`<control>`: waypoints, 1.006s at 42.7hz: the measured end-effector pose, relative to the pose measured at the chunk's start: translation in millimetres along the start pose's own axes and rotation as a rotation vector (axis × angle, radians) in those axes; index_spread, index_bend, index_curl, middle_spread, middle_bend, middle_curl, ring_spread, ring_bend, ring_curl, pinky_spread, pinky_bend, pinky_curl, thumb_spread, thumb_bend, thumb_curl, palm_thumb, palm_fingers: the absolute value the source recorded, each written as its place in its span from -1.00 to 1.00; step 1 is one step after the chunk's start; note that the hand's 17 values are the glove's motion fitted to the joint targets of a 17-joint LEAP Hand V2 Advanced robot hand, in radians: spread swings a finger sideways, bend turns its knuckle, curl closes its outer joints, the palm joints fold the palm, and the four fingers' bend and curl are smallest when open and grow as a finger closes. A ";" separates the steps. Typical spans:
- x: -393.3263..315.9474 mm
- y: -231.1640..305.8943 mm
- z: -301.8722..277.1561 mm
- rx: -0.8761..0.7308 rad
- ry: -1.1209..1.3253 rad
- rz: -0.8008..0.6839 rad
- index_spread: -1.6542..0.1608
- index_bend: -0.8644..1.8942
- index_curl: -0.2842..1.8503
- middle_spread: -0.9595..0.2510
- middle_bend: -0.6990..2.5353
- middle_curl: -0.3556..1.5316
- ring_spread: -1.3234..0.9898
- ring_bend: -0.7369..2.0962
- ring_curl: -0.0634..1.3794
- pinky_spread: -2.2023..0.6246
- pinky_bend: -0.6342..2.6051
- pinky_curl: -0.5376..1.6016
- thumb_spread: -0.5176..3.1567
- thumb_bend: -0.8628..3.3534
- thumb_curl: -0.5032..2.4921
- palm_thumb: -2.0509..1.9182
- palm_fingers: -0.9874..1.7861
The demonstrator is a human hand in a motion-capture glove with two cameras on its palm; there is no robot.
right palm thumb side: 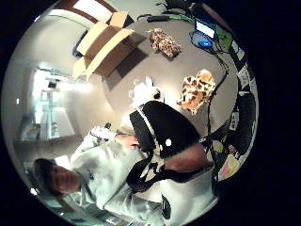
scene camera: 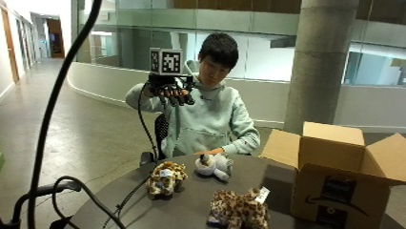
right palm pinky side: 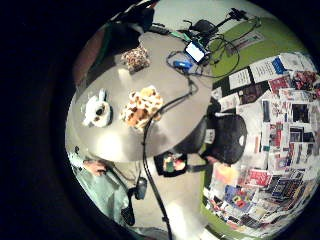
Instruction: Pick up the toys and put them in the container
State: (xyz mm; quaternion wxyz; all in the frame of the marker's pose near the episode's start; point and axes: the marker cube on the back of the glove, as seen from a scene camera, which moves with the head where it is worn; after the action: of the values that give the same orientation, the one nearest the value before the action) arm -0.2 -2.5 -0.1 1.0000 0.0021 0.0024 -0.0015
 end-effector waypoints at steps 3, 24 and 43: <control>-1.0 -3.1 -0.1 -0.004 -0.001 -0.002 0.66 -0.26 -0.69 0.57 -0.45 -0.57 0.10 -0.29 -0.84 0.55 -0.33 -0.39 -0.40 -0.58 -0.65 0.04 -0.11; -5.8 -69.3 -3.6 -0.090 0.032 0.036 0.55 -0.26 -0.58 0.56 -0.43 -0.43 0.04 -0.20 -0.72 0.54 -0.27 -0.28 -0.03 -0.59 -0.57 0.03 -0.15; -25.8 -229.0 57.7 -0.043 -0.103 0.189 0.61 -0.35 -0.61 0.61 -0.47 -0.37 0.13 -0.26 -0.70 0.57 -0.07 -0.17 -0.01 -0.60 -0.54 0.02 -0.45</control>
State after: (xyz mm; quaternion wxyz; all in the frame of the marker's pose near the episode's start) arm -26.5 -231.7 56.7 0.9943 -0.0192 -0.0494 0.0928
